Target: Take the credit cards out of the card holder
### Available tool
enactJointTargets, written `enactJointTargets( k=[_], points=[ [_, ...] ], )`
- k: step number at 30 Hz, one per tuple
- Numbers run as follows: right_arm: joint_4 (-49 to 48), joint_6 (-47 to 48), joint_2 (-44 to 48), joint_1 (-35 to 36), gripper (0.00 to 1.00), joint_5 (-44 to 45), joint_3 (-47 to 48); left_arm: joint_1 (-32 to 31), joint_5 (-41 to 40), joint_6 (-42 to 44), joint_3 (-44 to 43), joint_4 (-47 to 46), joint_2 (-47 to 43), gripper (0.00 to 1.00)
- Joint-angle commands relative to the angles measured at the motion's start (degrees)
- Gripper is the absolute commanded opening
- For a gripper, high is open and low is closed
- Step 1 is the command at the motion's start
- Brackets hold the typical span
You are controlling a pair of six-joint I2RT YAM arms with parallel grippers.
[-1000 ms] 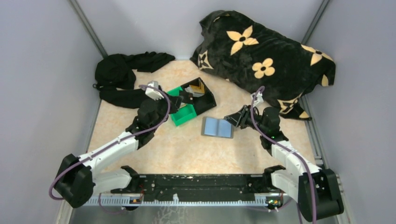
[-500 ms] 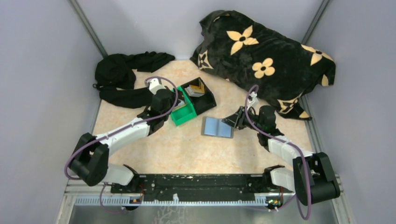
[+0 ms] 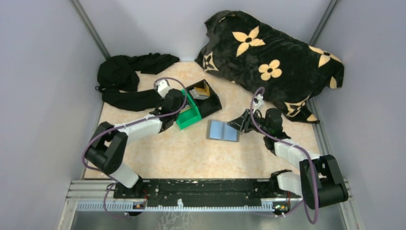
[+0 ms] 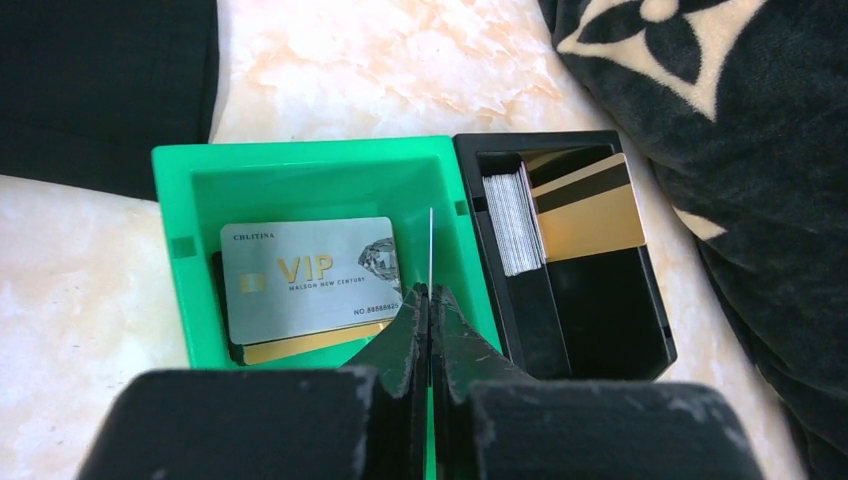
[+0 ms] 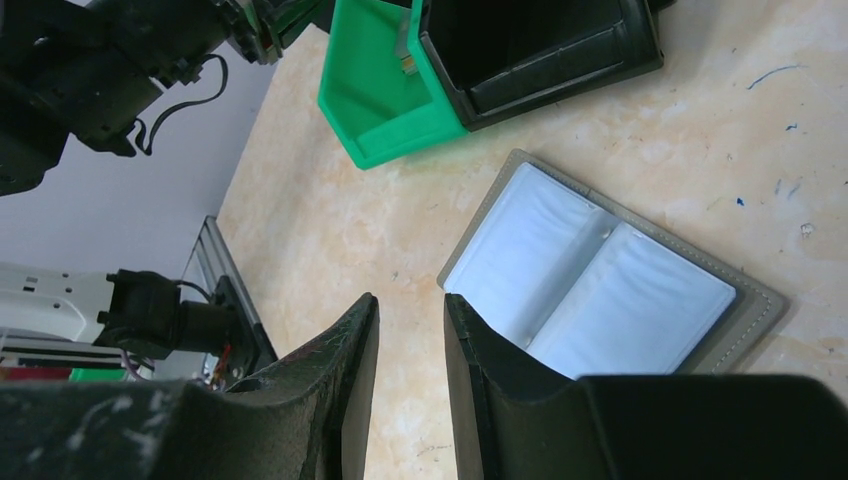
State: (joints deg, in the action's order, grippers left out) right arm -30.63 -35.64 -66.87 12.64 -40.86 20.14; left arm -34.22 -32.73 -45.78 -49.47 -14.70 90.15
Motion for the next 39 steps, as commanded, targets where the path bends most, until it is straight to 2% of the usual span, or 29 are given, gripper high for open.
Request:
enactJointTargets(
  k=[1,16,27,33,34,35,36,37,39],
  points=[
    [-2.48,1.59,-0.61,0.16,0.31,-1.06,1.28,0.43,0.09,-1.86,-2.15,-2.9,3.34,0.0],
    [-3.74,1.58,-3.97,0.15,0.31,-2.15,1.53,0.9,-3.4,-4.73,-3.26,0.41,7.5,0.0],
    [-4.52,1.33,-4.76,0.16,0.3,-2.73,1.34,1.29,-6.65,-1.66,-1.61,-3.8,6.32,0.0],
    [-5.73,0.86,-5.75,0.18,0.3,-3.32,1.32,1.96,-5.2,-0.33,-1.39,-4.43,6.0,0.0],
    [-5.85,0.74,-5.87,0.17,0.3,-3.41,1.31,1.96,-4.53,-0.27,-1.41,-4.27,6.08,0.07],
    [-5.99,0.72,-5.99,0.18,0.3,-3.43,1.25,1.96,-3.98,-0.33,-1.54,-3.86,6.17,0.18],
    [-5.95,0.74,-5.99,0.19,0.3,-3.49,1.23,1.96,-3.66,-0.85,-1.76,-2.89,6.11,0.32],
    [-6.09,0.7,-6.03,0.17,0.3,-3.52,1.12,1.96,-3.58,-1.46,-2.01,-1.63,5.93,0.42],
    [-6.15,0.65,-6.14,0.18,0.3,-3.52,1.05,1.96,-3.54,-1.8,-2.2,0.2,5.32,0.52]
  ],
)
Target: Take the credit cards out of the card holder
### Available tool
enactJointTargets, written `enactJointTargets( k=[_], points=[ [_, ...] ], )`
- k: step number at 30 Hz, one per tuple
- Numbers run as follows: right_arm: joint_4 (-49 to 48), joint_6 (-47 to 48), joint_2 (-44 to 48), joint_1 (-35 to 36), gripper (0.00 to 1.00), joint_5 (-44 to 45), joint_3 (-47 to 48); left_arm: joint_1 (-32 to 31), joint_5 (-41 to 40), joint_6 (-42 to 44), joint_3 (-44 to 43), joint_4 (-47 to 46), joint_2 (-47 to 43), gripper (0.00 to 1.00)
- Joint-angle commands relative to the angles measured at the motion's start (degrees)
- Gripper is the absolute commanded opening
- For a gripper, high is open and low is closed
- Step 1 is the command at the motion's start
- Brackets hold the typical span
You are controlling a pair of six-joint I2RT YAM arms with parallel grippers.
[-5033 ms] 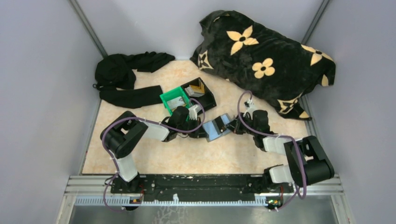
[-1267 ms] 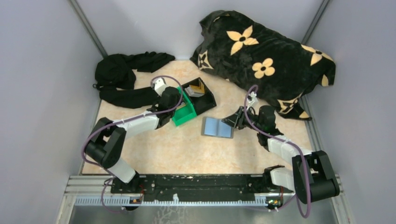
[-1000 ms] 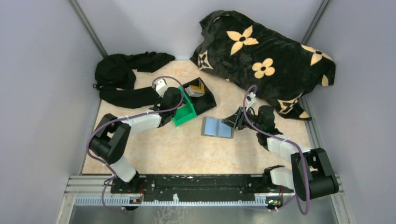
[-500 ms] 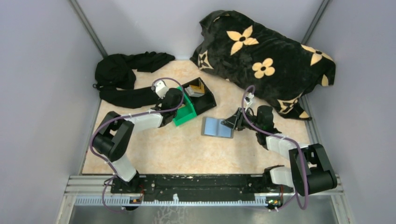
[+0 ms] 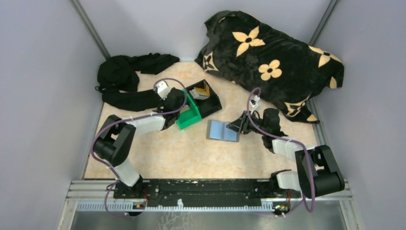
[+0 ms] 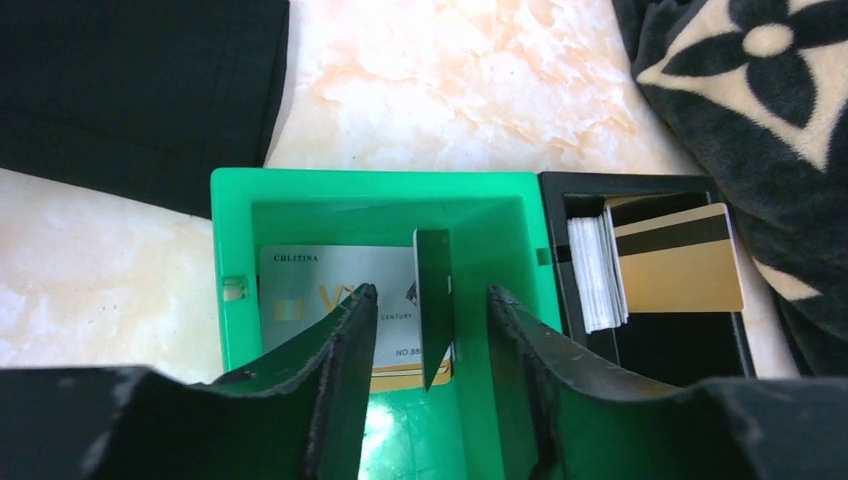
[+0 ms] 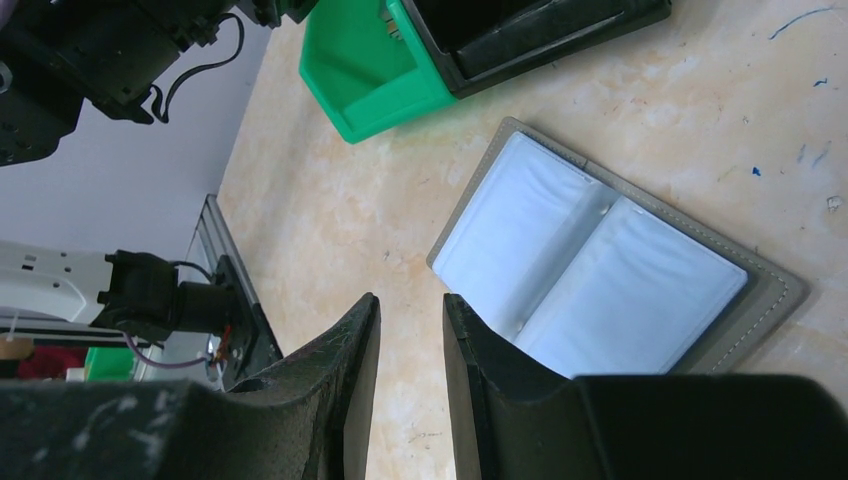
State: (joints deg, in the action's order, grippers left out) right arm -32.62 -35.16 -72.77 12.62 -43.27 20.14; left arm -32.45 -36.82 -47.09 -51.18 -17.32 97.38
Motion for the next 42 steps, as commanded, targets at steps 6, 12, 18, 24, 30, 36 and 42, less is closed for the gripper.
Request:
enactJointTargets(
  k=[6,12,18,24,30,36,42],
  points=[
    [-5.48,-0.59,-0.62,0.21,0.3,-1.63,0.8,0.19,-3.62,-1.78,-0.51,9.05,-5.51,0.56],
    [-5.97,-0.87,-0.64,0.14,0.3,-1.79,0.51,0.17,-6.38,-1.95,-1.89,14.63,-9.94,0.61],
    [-6.21,-1.05,-0.53,0.15,0.3,-1.91,0.43,0.19,-3.45,3.07,-3.43,14.4,-12.83,0.57],
    [-6.37,-1.05,-0.61,0.2,0.27,-1.73,0.1,-0.51,9.34,12.93,-9.92,9.36,-7.1,0.39],
    [-5.34,-0.74,-0.06,0.19,0.27,-1.48,0.15,0.49,17.19,9.64,-12.12,8.03,-2.36,0.49],
    [-4.69,-0.44,-0.06,0.17,0.27,-1.2,0.1,4.57,21.63,3.77,-9.25,10.1,-0.3,0.5],
    [-4.9,-0.57,-0.74,0.14,0.27,-1.38,0.33,5.83,21.17,1.07,-6.36,10.97,-0.96,0.5]
  ],
)
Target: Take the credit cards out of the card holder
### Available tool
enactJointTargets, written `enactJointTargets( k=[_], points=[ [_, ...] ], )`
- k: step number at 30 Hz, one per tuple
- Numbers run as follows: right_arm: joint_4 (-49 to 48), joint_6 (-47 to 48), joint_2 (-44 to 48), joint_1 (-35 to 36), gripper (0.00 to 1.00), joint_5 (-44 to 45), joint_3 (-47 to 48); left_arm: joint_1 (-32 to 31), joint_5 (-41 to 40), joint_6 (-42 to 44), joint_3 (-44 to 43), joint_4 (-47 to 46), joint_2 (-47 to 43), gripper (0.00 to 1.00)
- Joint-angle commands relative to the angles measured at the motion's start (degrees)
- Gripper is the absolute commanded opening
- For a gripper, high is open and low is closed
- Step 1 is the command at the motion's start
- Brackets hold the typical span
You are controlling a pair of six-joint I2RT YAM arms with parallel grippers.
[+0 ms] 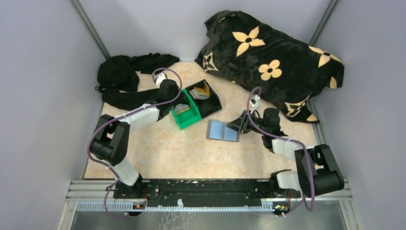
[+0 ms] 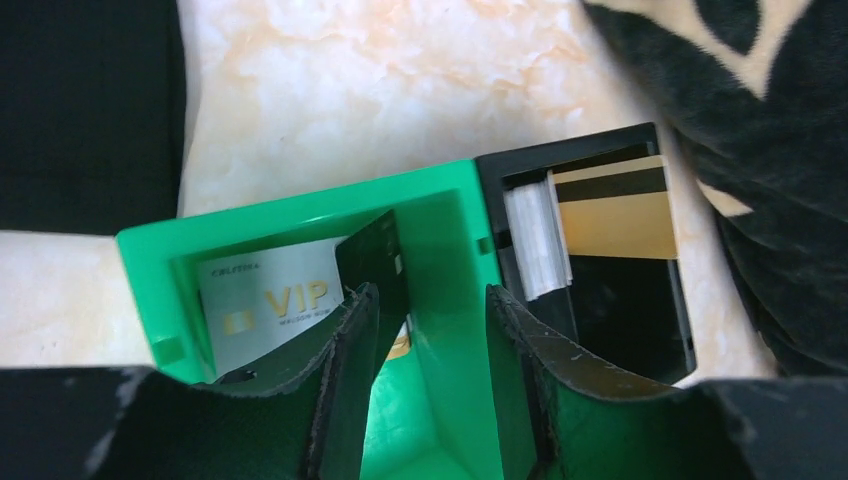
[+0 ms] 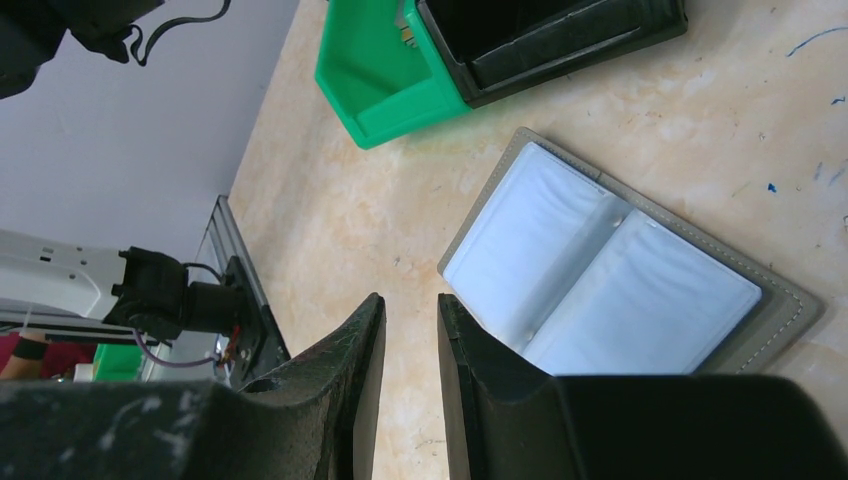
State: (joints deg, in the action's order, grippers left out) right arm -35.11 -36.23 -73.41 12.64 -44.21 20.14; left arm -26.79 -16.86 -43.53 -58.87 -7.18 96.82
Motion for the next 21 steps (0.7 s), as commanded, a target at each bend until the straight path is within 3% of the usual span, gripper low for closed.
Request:
enactJointTargets(
  k=[1,11,15,21],
  points=[
    [-2.39,0.47,-0.11,0.14,0.27,-0.4,0.33,0.44,1.07,-2.78,0.89,2.07,-0.12,0.51],
    [-2.92,0.37,-0.51,0.15,0.27,-0.53,0.32,1.93,1.61,-5.6,-9.0,17.37,8.47,0.58],
    [-3.22,0.28,-0.48,0.14,0.27,-0.68,0.23,1.97,2.25,-5.78,-8.77,16.23,7.44,0.58],
    [-3.0,0.32,-0.44,0.19,0.27,-0.73,0.75,1.77,4.14,-2.04,-4.57,7.18,1.34,0.58]
  ],
)
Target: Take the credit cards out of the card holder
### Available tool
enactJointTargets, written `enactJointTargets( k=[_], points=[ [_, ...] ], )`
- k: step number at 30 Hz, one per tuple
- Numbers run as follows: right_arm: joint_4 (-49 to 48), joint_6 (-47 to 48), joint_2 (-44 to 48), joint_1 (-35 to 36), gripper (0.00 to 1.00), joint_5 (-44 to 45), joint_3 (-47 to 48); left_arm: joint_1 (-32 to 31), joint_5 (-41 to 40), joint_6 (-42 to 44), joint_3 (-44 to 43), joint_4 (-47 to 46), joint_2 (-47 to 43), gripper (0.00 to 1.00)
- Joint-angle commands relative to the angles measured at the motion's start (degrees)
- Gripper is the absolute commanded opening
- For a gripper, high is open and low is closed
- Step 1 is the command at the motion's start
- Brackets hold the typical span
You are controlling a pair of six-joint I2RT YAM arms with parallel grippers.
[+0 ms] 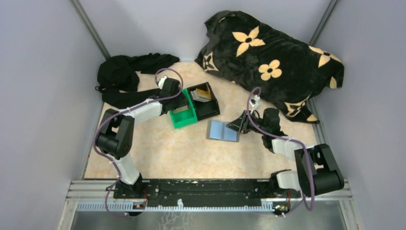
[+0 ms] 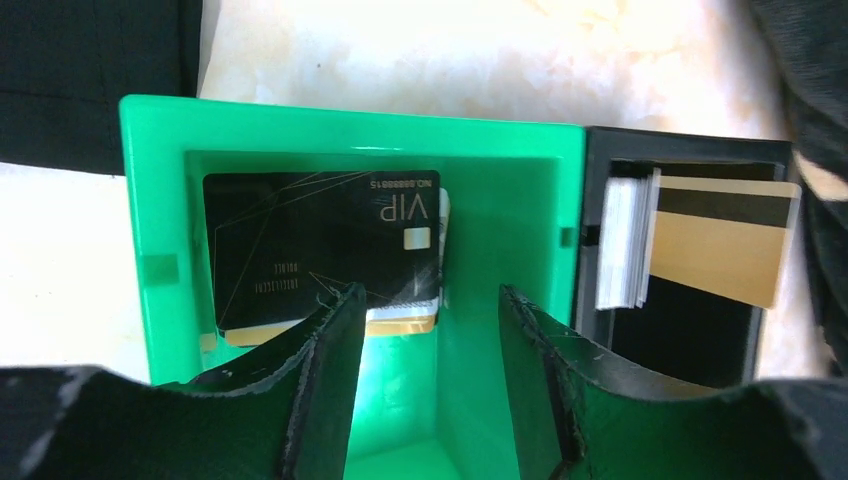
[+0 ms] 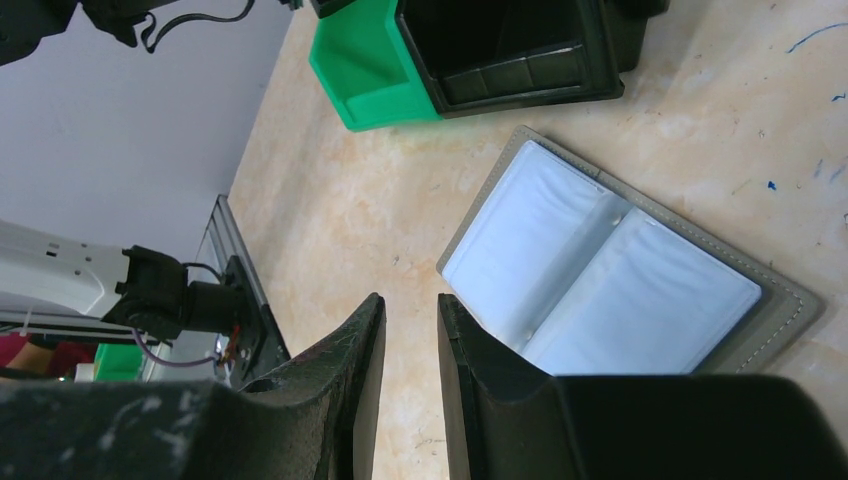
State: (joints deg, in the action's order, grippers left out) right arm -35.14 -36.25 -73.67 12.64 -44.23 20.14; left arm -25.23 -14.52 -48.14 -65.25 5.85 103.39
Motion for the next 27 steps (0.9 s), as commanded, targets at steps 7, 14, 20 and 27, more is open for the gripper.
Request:
enactJointTargets(
  k=[7,14,20,27],
  points=[
    [-2.09,0.54,-0.47,0.16,0.27,-0.09,1.7,-0.66,7.57,10.14,0.41,-13.54,-9.11,0.6],
    [11.49,7.54,-1.7,0.2,0.0,13.69,12.13,-2.28,11.25,15.1,1.99,-16.37,-11.34,0.61],
    [15.81,8.84,-7.06,1.26,0.0,18.37,22.46,-3.17,5.7,15.21,9.95,-15.15,-17.1,0.99],
    [23.96,15.83,-17.46,8.15,0.1,30.03,38.31,-3.07,2.06,16.46,17.17,-13.46,-25.63,0.99]
  ],
)
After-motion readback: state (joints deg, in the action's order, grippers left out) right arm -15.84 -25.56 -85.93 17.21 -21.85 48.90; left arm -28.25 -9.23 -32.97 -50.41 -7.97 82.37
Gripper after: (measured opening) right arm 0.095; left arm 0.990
